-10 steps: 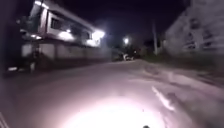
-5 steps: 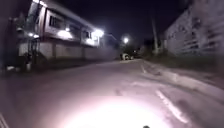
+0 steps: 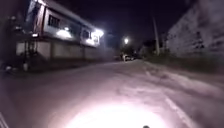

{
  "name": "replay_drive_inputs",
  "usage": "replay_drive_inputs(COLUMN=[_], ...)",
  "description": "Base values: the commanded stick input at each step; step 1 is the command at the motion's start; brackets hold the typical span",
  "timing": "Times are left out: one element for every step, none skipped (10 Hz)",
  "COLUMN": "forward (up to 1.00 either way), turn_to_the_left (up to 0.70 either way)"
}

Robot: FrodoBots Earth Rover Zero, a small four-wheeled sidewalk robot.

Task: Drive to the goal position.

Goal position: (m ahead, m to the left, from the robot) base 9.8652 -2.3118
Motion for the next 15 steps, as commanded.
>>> replay_drive_inputs(forward=[0.70, 0.70, 0.70, 0.70, 0.70, 0.70, 0.70, 0.70, 0.70, 0.70, 0.70, 0.70, 0.70, 0.70, 0.70], turn_to_the_left=[-0.09, 0.00, 0.00, 0.00, 0.00, 0.00, 0.00, -0.27, -0.35, -0.09, 0.00, 0.00, -0.02, -0.16, -0.35])
